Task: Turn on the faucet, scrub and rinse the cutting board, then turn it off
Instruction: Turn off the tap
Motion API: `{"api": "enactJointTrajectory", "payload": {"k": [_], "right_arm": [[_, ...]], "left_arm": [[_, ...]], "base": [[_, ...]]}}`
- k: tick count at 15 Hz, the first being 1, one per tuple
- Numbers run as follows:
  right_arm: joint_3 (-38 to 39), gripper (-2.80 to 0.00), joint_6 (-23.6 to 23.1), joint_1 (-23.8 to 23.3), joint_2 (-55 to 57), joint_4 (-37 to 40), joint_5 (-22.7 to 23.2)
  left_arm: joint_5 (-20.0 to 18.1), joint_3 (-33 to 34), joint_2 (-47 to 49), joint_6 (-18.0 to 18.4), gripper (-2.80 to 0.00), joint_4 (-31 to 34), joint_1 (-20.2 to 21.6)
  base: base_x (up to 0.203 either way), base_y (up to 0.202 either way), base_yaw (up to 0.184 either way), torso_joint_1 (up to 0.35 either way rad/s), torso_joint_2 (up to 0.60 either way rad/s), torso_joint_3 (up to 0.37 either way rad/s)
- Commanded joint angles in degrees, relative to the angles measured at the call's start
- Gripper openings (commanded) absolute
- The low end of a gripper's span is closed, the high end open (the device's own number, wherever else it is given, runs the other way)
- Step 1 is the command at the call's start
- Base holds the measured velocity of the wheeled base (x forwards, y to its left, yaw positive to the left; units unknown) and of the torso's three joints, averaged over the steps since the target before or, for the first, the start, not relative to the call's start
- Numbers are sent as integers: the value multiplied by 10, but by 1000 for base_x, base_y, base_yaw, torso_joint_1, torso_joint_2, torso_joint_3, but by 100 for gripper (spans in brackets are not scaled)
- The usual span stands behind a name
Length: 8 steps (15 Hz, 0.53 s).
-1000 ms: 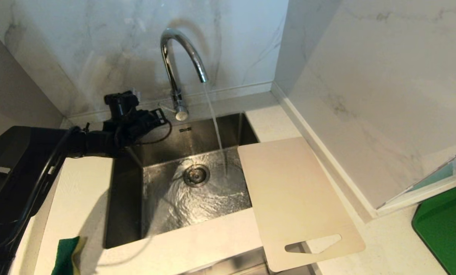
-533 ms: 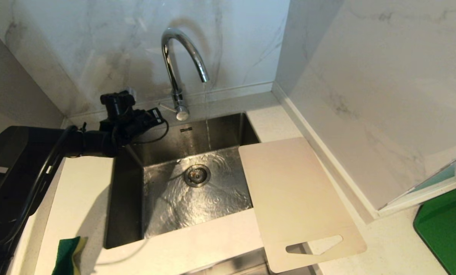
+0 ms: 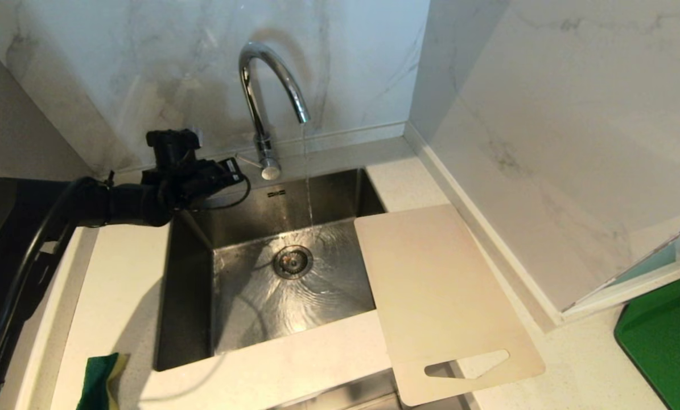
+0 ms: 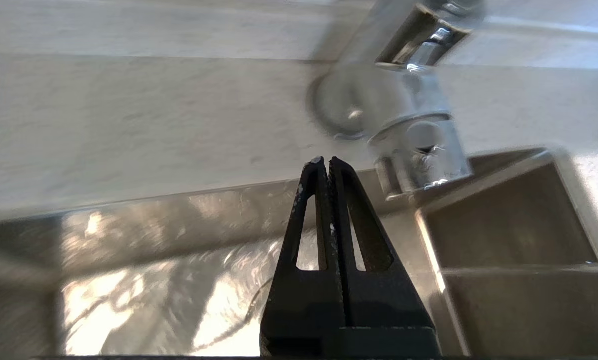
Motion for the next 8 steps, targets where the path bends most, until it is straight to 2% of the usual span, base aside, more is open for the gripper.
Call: {"api": "enactJointTrajectory", "payload": {"k": [1,3,8], "right_arm": [[0,-280,0,0,1,0,0],[0,-280,0,0,1,0,0],[0,-280,0,0,0,0,0]], "left_arm": [[0,9,-33,-3,-280,16,-1],[-3,9,-43,-18,-280,18,-16],[-7,9,-43,-19,-280,38,-28]], "base": [[0,0,0,0,0,0],[0,0,0,0,0,0],[0,0,0,0,0,0]]}}
